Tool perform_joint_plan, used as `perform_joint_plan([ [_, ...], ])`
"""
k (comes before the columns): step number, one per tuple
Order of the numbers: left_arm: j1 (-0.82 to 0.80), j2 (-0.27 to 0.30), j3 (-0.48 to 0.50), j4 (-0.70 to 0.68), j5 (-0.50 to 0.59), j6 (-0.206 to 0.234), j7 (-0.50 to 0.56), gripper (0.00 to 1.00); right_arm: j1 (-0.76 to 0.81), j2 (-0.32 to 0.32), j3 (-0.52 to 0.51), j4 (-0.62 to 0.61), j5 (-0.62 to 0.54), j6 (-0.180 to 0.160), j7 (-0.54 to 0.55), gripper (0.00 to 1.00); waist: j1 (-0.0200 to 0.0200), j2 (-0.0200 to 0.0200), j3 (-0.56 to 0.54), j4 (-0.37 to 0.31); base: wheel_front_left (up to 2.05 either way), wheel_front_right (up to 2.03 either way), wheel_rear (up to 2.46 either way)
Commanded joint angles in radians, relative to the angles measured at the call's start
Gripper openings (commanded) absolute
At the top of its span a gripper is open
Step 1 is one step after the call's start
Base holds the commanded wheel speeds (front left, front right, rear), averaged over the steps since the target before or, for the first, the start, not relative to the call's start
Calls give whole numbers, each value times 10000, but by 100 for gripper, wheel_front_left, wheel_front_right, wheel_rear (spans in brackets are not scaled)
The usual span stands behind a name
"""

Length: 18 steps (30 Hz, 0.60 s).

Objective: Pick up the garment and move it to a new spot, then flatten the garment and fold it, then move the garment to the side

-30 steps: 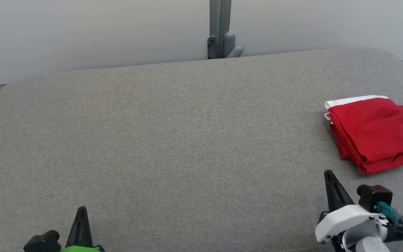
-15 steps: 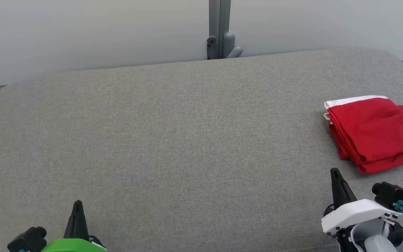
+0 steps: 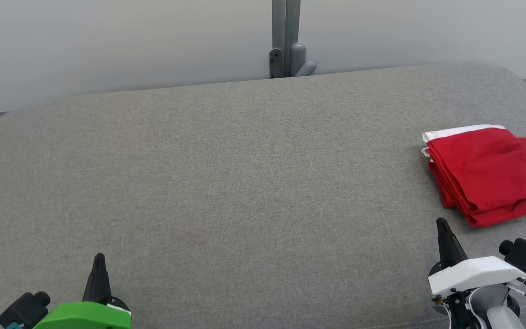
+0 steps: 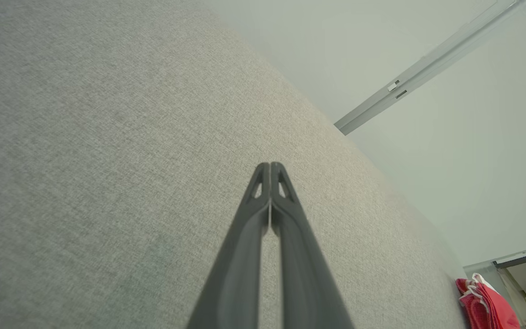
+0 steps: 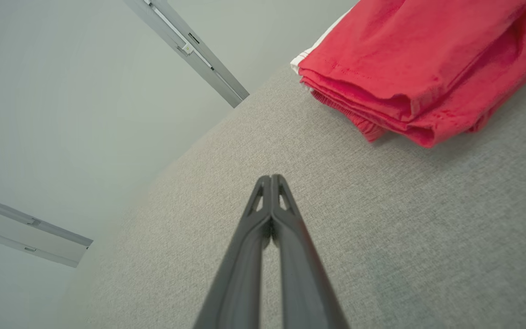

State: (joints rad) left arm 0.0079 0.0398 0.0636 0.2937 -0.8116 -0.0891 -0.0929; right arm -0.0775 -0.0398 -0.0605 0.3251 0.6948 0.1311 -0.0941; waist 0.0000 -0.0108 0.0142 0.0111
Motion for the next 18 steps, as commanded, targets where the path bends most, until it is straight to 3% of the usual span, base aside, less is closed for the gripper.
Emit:
perform_joint_plan([
  [1,-288,72,64,-165,-424,-81,92,0,-202,-67,-60,-192,510,-2,116,0,0,35,-3,-2,0,0,0],
  [18,-514,89,170,-276,-2361,-177,587,0,-231,-85,-196,-375,2711,-2,627,0,0,49,-23,-23,0,0,0],
])
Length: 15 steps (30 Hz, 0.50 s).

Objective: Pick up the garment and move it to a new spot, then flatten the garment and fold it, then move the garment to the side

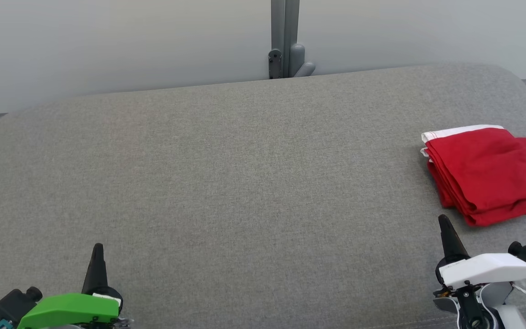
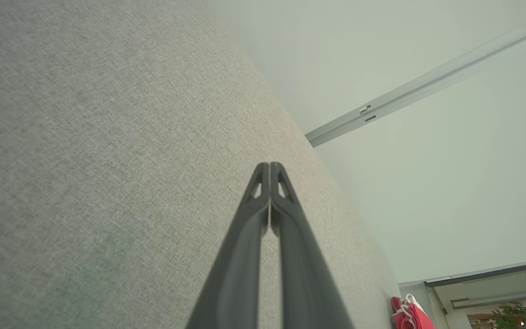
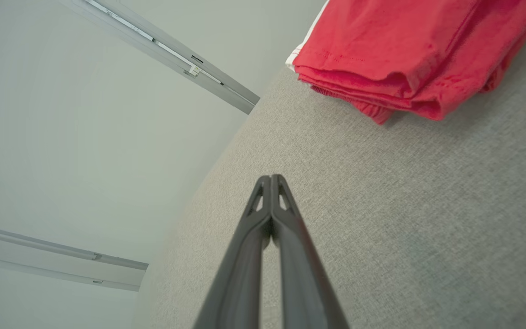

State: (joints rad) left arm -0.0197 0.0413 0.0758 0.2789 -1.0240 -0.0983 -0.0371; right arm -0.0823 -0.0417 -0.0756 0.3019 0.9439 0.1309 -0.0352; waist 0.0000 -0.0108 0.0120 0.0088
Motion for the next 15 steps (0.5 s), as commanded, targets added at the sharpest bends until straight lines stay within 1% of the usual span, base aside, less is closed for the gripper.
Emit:
perform_joint_plan([
  [1,-248,75,53,-132,-342,-89,58,0,-185,-67,-52,-154,343,0,71,0,0,50,-2,-1,0,0,0],
  [3,-296,77,71,-151,-662,-97,143,0,-188,-70,-74,-188,712,-1,158,0,0,52,-6,-5,0,0,0],
  [15,-428,90,136,-218,-1878,-163,457,0,-203,-78,-158,-300,2102,0,482,0,0,63,-21,-21,0,0,0],
])
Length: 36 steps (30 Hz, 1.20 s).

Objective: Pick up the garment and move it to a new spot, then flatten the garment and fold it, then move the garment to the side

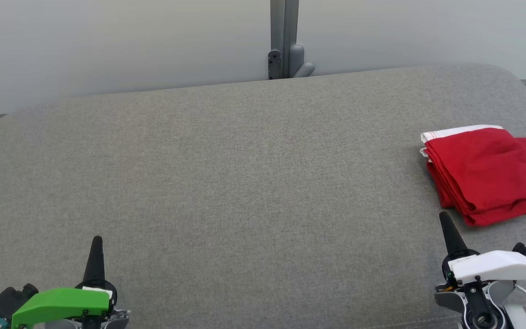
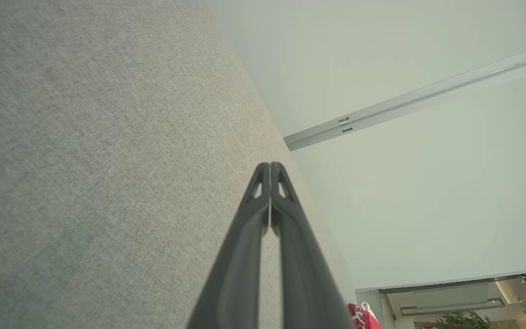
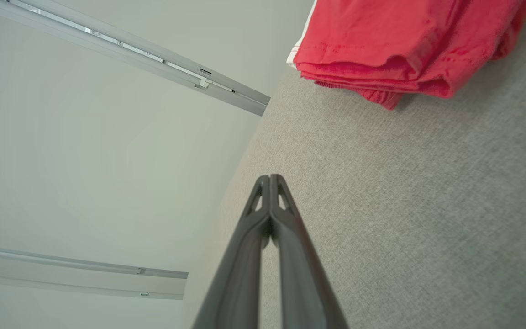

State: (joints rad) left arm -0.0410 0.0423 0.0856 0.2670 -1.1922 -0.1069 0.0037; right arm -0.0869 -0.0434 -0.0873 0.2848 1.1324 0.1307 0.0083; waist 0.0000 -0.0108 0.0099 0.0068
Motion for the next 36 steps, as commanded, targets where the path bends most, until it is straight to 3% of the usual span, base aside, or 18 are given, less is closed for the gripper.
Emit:
perform_joint_plan([
  [1,-226,81,44,-103,-297,-83,66,0,-158,-62,-47,-138,321,2,79,0,0,63,-2,-2,0,0,0],
  [36,-544,107,203,-257,-3101,-207,800,0,-193,-85,-242,-391,3536,2,822,0,0,93,-46,-46,0,0,0],
])
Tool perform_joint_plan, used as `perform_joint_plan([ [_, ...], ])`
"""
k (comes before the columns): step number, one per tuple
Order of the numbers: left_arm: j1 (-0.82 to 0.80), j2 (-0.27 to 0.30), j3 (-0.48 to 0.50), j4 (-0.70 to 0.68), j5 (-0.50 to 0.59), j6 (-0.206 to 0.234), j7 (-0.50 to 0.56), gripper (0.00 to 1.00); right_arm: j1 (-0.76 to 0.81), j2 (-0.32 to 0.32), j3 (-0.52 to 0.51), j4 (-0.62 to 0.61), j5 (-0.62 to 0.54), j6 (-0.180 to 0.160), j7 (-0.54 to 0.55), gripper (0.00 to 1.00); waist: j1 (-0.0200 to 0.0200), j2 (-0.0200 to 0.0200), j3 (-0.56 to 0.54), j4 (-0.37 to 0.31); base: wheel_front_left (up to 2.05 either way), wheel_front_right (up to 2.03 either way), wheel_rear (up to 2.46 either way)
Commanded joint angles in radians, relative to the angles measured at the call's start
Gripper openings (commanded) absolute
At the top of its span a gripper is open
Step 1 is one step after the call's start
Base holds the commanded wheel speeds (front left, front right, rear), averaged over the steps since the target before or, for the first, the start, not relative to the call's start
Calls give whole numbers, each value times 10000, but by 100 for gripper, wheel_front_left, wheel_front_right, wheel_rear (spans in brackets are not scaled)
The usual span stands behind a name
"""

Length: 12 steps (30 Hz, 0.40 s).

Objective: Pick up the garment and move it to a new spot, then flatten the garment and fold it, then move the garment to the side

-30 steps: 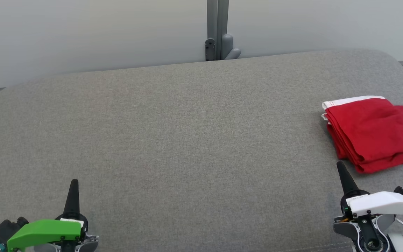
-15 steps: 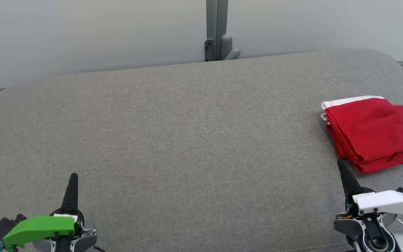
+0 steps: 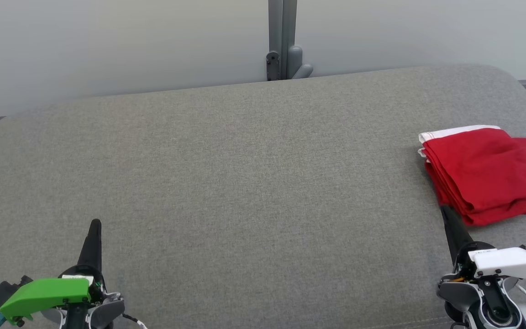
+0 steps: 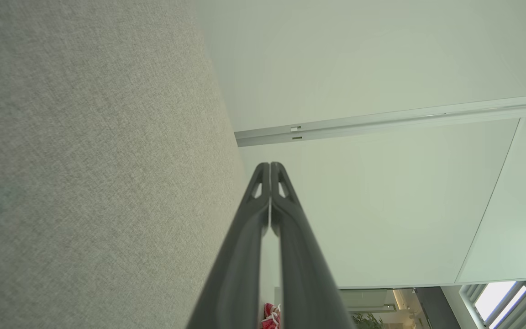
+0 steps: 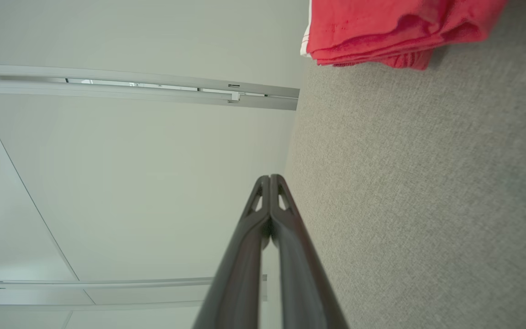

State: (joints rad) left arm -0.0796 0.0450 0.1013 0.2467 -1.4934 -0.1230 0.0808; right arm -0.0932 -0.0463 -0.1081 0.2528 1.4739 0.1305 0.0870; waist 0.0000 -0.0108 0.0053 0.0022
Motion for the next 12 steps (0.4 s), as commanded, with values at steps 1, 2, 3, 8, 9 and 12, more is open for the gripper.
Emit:
perform_joint_plan([
  [1,-162,80,50,-55,-161,-52,42,0,-131,-56,-41,-78,205,4,63,0,0,94,-1,-1,0,0,0],
  [2,-166,81,54,-58,-244,-58,69,0,-132,-56,-45,-86,293,4,89,0,0,95,-2,-2,0,0,0],
  [3,-177,80,57,-59,-332,-62,84,0,-134,-56,-50,-93,380,4,98,0,0,96,-4,-4,0,0,0],
  [8,-234,83,75,-79,-650,-84,174,0,-128,-58,-72,-122,766,4,189,0,0,100,-10,-10,0,0,0],
  [9,-244,84,78,-82,-711,-89,192,0,-126,-59,-77,-129,843,4,210,0,0,101,-11,-11,0,0,0],
  [12,-253,84,89,-93,-942,-105,237,0,-130,-60,-91,-149,1066,4,262,0,0,103,-15,-15,0,0,0],
])
